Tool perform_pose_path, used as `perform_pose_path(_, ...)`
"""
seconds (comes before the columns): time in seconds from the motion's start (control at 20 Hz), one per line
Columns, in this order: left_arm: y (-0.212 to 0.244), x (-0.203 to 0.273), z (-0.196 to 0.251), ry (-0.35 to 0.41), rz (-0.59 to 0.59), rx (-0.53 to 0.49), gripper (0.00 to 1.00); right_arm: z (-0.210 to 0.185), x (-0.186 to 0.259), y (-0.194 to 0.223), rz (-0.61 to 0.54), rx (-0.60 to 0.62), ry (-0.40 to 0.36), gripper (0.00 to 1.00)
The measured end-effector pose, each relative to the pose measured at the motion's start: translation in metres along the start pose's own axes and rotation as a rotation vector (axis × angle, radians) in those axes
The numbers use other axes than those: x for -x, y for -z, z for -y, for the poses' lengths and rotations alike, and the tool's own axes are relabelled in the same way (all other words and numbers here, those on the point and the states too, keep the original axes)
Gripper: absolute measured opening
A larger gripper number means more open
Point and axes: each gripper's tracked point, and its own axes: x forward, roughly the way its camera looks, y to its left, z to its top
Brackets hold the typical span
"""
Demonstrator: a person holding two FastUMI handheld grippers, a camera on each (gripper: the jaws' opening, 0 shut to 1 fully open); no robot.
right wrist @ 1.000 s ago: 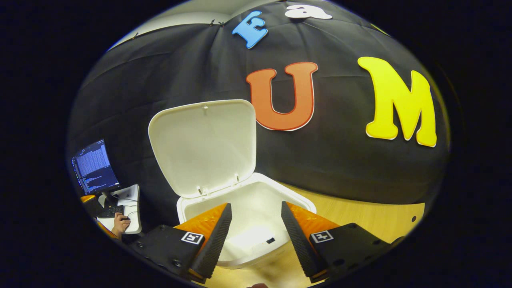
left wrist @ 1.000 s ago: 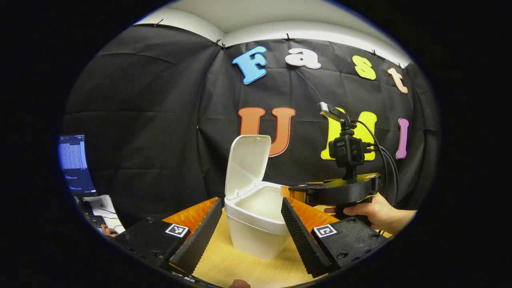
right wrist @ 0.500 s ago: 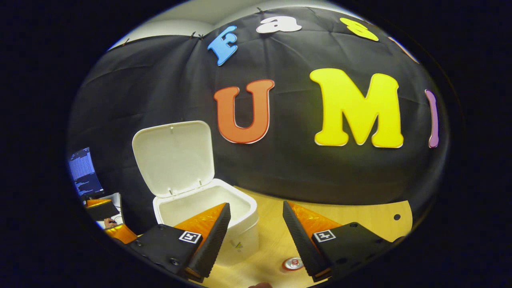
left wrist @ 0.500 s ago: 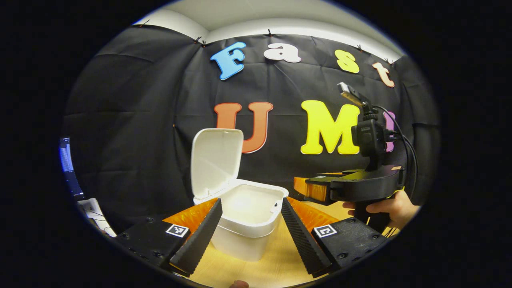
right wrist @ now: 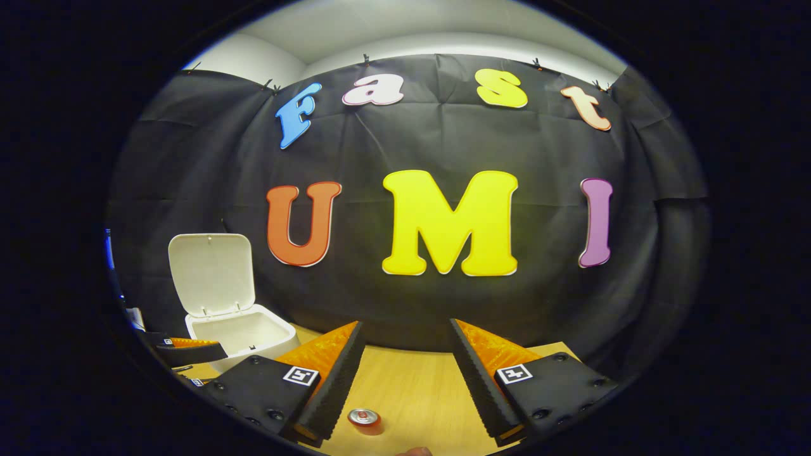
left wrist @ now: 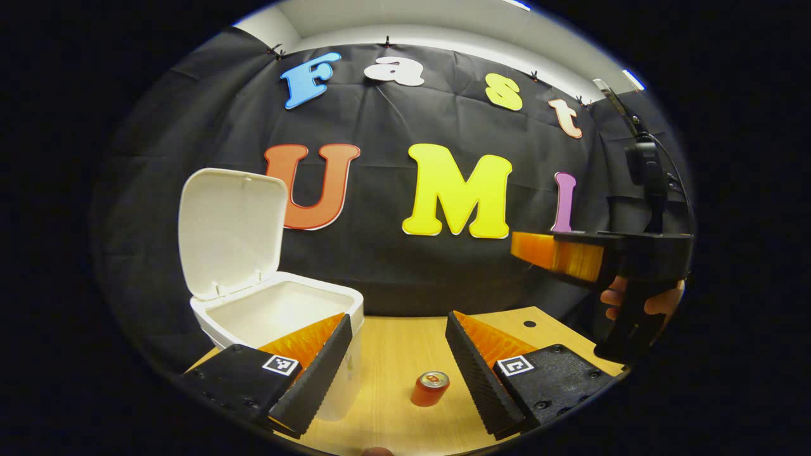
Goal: Press the lid of the desktop garbage bin to open it, pick up the crumpled paper on the desktop and throw it into the bin, then pick up the pop can on the desktop and drop it into the bin, and finally close the garbage bin lid.
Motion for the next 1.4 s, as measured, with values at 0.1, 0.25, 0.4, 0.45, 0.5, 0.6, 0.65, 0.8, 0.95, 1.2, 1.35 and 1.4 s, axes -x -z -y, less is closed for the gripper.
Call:
perform_pose_path(0.1, 0.025, -0.017, 0.014, 0.036, -0.034, 0.001, 0.98, 0.019, 0.013, -0.004, 0.024, 0.017, 0.047, 0.86)
perform_pose_path(0.25, 0.060, -0.042, 0.026, 0.064, -0.081, 0.026, 0.98, 0.039, 0.034, -0.002, 0.037, 0.038, 0.096, 0.84)
perform_pose_path(0.4, 0.094, -0.064, 0.042, 0.096, -0.130, 0.011, 0.98, 0.057, 0.057, 0.002, 0.049, 0.052, 0.150, 0.88)
perform_pose_path(0.45, 0.105, -0.069, 0.045, 0.101, -0.150, 0.005, 0.98, 0.062, 0.061, 0.003, 0.054, 0.056, 0.168, 0.90)
perform_pose_path(0.5, 0.114, -0.074, 0.047, 0.107, -0.165, -0.001, 0.98, 0.067, 0.067, 0.003, 0.058, 0.057, 0.186, 0.90)
perform_pose_path(0.6, 0.128, -0.082, 0.051, 0.112, -0.176, -0.006, 0.98, 0.075, 0.075, 0.002, 0.073, 0.058, 0.211, 0.93)
perform_pose_path(0.65, 0.138, -0.090, 0.052, 0.113, -0.192, -0.013, 0.98, 0.079, 0.078, 0.003, 0.074, 0.057, 0.225, 0.94)
perform_pose_path(0.8, 0.164, -0.104, 0.055, 0.116, -0.246, -0.003, 0.98, 0.085, 0.081, 0.011, 0.050, 0.048, 0.247, 0.94)
perform_pose_path(0.95, 0.183, -0.115, 0.052, 0.105, -0.270, -0.011, 0.99, 0.089, 0.082, 0.025, 0.003, 0.042, 0.257, 0.94)
perform_pose_path(1.2, 0.220, -0.131, 0.044, 0.081, -0.333, -0.013, 0.98, 0.097, 0.085, 0.032, -0.022, 0.046, 0.282, 0.94)
perform_pose_path(1.35, 0.238, -0.135, 0.044, 0.075, -0.363, -0.024, 0.99, 0.103, 0.087, 0.034, -0.030, 0.046, 0.301, 0.94)
perform_pose_path(1.4, 0.242, -0.136, 0.044, 0.073, -0.365, -0.036, 0.99, 0.104, 0.088, 0.034, -0.034, 0.041, 0.304, 0.94)
